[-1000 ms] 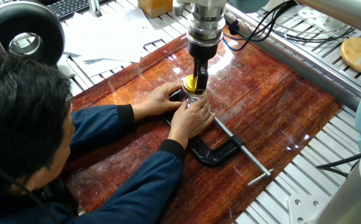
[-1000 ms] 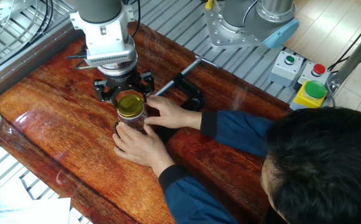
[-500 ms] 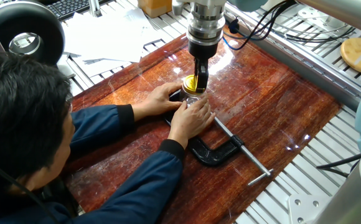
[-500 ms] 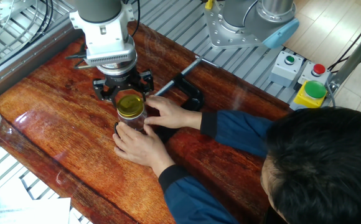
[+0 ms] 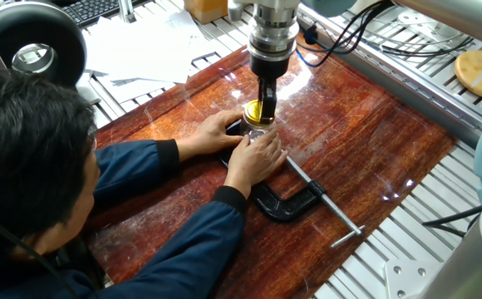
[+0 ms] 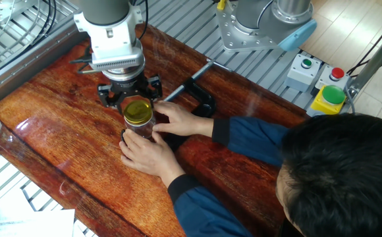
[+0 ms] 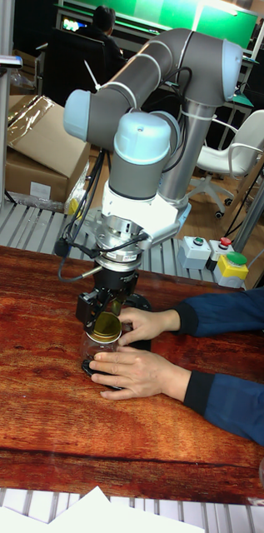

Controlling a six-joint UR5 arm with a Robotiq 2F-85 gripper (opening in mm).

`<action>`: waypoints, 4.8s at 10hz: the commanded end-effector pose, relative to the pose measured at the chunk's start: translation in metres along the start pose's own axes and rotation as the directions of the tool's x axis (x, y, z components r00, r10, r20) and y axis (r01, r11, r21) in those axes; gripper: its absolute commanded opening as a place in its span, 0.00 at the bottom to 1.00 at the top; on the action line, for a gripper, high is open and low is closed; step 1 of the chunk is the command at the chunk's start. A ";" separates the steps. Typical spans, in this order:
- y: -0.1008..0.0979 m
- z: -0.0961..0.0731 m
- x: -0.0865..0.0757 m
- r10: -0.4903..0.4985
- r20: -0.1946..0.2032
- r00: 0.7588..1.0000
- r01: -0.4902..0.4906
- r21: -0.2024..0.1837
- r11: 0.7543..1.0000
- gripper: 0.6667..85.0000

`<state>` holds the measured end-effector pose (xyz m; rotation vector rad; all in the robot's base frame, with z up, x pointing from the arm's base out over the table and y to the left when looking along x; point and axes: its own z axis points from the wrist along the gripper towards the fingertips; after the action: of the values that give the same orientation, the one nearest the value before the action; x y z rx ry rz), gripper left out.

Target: Screw the lid onto the jar

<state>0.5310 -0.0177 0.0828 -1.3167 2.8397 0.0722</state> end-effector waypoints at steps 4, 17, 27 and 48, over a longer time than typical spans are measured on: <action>0.002 0.004 -0.007 0.005 0.023 1.000 -0.005 -0.004 1.000 0.84; -0.008 0.004 -0.002 0.198 0.010 0.980 -0.199 0.033 0.980 0.47; -0.013 0.011 -0.008 0.370 0.046 0.928 -0.372 0.075 0.925 0.45; -0.005 -0.023 -0.004 0.404 0.030 0.914 -0.405 0.056 0.913 0.62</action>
<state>0.5500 -0.0243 0.0978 -0.6468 3.0005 -0.0688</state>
